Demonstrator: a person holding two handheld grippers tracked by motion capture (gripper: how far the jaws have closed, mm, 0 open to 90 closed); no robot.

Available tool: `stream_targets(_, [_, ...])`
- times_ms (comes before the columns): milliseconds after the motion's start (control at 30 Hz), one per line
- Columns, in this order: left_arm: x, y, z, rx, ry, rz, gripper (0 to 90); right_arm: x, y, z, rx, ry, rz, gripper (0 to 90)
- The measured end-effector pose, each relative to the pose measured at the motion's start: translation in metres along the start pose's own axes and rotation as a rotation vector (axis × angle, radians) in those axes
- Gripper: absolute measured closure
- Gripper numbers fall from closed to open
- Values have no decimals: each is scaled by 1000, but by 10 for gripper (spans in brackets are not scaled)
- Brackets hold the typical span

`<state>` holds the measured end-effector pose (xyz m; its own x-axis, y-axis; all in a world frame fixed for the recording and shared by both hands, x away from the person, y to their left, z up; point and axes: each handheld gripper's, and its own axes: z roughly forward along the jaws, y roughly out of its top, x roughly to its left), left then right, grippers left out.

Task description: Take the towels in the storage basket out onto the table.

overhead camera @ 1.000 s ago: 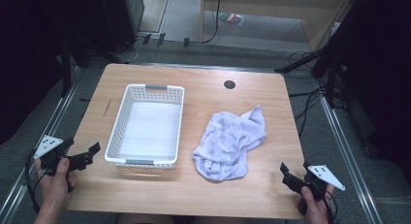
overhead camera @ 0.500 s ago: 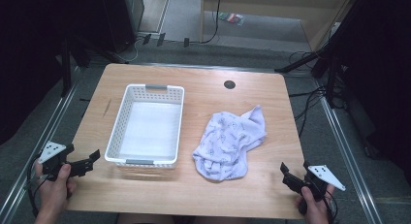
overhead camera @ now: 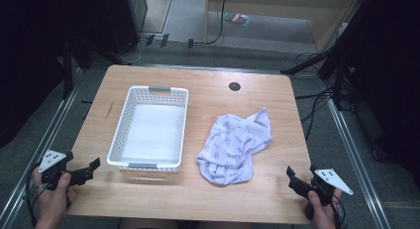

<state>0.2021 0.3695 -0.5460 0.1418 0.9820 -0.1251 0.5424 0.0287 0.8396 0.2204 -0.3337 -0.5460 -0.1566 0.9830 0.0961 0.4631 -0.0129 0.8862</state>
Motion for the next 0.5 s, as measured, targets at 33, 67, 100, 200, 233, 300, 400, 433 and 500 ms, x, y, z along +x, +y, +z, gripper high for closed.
stream_targets(33, [-1,-1,1,0,6,0,0,0,0,0,0,1,0,128])
stream_targets(67, [-2,-2,3,5,10,3,0,0,0,0,0,1,-1,127])
stream_targets(100, [-2,-2,3,10,12,8,0,0,0,0,1,2,0,128])
stream_targets(200, [-8,-4,5,23,31,42,0,0,0,0,2,4,-1,127])
stream_targets(233, [-10,-4,7,29,50,54,0,0,0,0,4,5,1,127])
stream_targets(300, [-12,-4,9,41,79,63,0,1,0,0,4,7,-2,127])
stream_targets(400, [-9,-3,10,42,79,32,0,1,0,0,2,8,-4,127])
stream_targets(433, [-8,-3,9,39,74,29,0,1,0,0,2,7,-3,127])
stream_targets(500, [-7,-3,9,38,63,24,0,1,0,0,2,8,-3,127])
